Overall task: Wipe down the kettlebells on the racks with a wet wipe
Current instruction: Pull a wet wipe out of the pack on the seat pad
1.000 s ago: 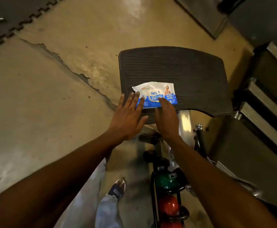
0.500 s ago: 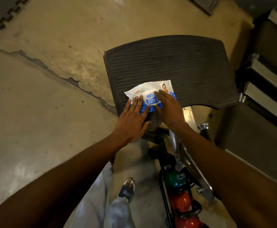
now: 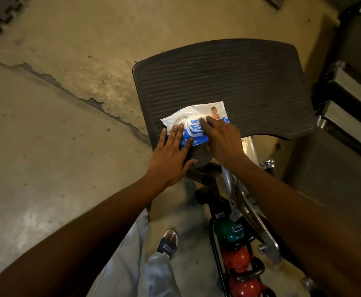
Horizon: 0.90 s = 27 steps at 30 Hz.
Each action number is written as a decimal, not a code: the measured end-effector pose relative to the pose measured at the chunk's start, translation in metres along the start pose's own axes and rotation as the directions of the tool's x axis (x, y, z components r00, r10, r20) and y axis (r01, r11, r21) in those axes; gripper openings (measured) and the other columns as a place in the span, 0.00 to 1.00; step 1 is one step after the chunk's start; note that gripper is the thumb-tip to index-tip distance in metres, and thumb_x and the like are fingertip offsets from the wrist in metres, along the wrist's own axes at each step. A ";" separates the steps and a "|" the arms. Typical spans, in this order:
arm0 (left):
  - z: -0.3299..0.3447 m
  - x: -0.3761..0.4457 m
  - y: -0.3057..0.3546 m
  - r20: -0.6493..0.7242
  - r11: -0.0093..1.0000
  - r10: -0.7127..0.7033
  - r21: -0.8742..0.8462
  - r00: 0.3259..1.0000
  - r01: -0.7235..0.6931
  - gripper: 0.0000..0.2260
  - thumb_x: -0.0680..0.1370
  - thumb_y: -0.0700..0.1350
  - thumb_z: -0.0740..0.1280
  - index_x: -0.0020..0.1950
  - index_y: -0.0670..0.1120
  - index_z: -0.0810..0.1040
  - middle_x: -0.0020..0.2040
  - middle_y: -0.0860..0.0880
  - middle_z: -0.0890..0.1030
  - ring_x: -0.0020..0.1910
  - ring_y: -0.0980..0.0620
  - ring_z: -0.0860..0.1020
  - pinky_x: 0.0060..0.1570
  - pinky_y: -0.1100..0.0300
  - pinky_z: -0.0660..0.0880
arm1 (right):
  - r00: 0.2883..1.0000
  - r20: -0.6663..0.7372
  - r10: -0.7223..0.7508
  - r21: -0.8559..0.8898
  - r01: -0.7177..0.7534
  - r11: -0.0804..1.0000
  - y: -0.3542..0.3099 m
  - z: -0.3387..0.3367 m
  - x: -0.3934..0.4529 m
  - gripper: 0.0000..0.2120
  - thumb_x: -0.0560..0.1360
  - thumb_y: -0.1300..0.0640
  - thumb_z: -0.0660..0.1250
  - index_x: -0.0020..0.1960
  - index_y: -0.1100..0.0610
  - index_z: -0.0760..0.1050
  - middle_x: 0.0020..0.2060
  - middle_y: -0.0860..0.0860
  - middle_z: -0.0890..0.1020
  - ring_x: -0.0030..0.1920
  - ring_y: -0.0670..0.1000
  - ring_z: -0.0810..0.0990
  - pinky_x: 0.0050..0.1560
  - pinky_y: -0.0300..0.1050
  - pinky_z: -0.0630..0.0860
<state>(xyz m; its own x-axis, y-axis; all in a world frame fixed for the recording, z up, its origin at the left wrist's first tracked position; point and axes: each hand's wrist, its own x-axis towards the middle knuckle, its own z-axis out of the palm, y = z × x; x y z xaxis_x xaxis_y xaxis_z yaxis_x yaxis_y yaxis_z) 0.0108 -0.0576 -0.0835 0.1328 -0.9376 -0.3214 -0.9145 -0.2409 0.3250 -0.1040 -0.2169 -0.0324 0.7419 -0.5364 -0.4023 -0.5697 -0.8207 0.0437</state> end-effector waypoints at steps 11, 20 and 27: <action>-0.010 0.008 0.001 -0.180 0.992 0.116 -0.020 0.977 -0.122 0.37 0.81 0.58 0.69 0.84 0.42 0.60 0.84 0.36 0.58 0.83 0.35 0.55 0.81 0.34 0.53 | 0.807 -0.195 0.557 0.727 -0.263 0.635 -0.006 -0.008 0.036 0.11 0.82 0.50 0.69 0.57 0.56 0.73 0.46 0.52 0.81 0.46 0.50 0.83 0.44 0.37 0.77; -0.022 0.054 -0.012 -0.228 0.999 0.010 0.046 0.974 0.000 0.35 0.85 0.59 0.61 0.86 0.44 0.51 0.85 0.40 0.52 0.85 0.39 0.48 0.79 0.32 0.40 | 0.939 -0.259 0.227 0.557 -0.047 0.829 0.002 0.016 0.014 0.14 0.79 0.56 0.73 0.63 0.59 0.81 0.60 0.57 0.83 0.60 0.55 0.81 0.62 0.46 0.76; -0.008 0.052 -0.023 -0.184 0.985 -0.020 0.164 0.983 0.050 0.38 0.82 0.68 0.36 0.86 0.47 0.43 0.86 0.43 0.42 0.85 0.41 0.40 0.78 0.30 0.38 | 0.935 -0.332 0.125 0.339 -0.006 0.941 0.005 0.025 0.009 0.13 0.74 0.57 0.79 0.57 0.57 0.84 0.62 0.60 0.81 0.63 0.61 0.79 0.62 0.55 0.77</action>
<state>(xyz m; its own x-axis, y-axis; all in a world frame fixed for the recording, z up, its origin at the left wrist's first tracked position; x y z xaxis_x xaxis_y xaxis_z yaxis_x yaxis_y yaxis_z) 0.0416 -0.1029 -0.1000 0.2189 -0.9628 -0.1588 -0.9568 -0.2436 0.1584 -0.1089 -0.2214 -0.0587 0.7395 -0.6698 -0.0674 -0.6603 -0.7023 -0.2661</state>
